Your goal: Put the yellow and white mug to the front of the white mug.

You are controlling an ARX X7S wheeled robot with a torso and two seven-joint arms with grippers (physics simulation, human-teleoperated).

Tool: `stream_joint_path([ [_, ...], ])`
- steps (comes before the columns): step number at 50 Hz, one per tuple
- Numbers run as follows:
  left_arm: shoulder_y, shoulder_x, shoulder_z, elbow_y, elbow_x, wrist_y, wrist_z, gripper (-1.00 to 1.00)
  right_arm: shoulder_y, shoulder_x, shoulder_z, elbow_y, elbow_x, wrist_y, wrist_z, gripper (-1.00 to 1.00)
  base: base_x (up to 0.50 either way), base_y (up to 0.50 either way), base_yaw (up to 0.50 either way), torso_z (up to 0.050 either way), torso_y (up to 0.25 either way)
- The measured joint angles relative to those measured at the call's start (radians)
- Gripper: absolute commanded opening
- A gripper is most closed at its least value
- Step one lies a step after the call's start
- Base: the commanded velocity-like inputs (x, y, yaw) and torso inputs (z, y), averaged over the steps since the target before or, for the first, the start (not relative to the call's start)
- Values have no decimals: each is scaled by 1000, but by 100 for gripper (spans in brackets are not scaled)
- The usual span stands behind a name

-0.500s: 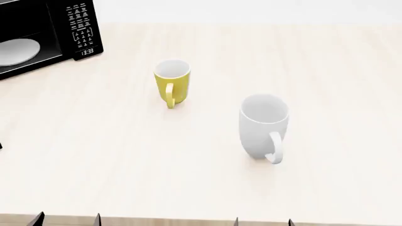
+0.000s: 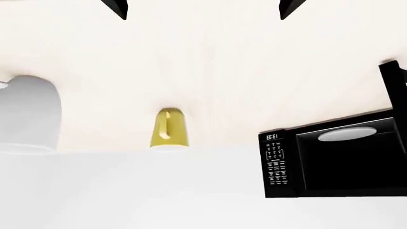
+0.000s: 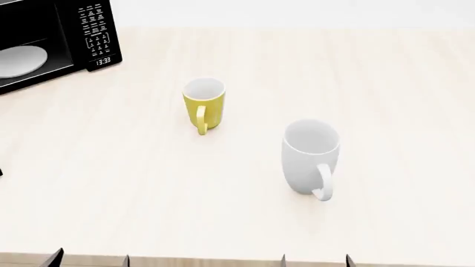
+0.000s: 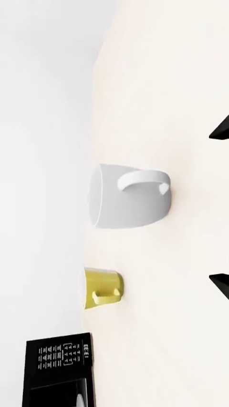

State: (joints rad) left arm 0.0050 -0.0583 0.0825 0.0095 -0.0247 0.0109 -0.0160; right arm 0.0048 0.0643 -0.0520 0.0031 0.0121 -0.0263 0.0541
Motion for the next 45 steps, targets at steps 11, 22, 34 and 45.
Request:
stream_joint_path([
  [11,-5,-29,3,12,-11,20,-20,100,21,53,69,-10,19,6,59,100,0,0,0,0,0],
  [22,-1,-53,7,33,-23,33,-34,100,16,91,135,-36,60,-10,88,100,207,-219,0,0,0],
  [34,-4,-70,8,39,-41,43,-45,100,20,105,158,-31,102,-29,91,100,394,-338,0,0,0],
  [45,-9,-76,14,22,-71,54,-42,100,19,112,139,-37,66,-22,114,100,488,-104,0,0,0],
])
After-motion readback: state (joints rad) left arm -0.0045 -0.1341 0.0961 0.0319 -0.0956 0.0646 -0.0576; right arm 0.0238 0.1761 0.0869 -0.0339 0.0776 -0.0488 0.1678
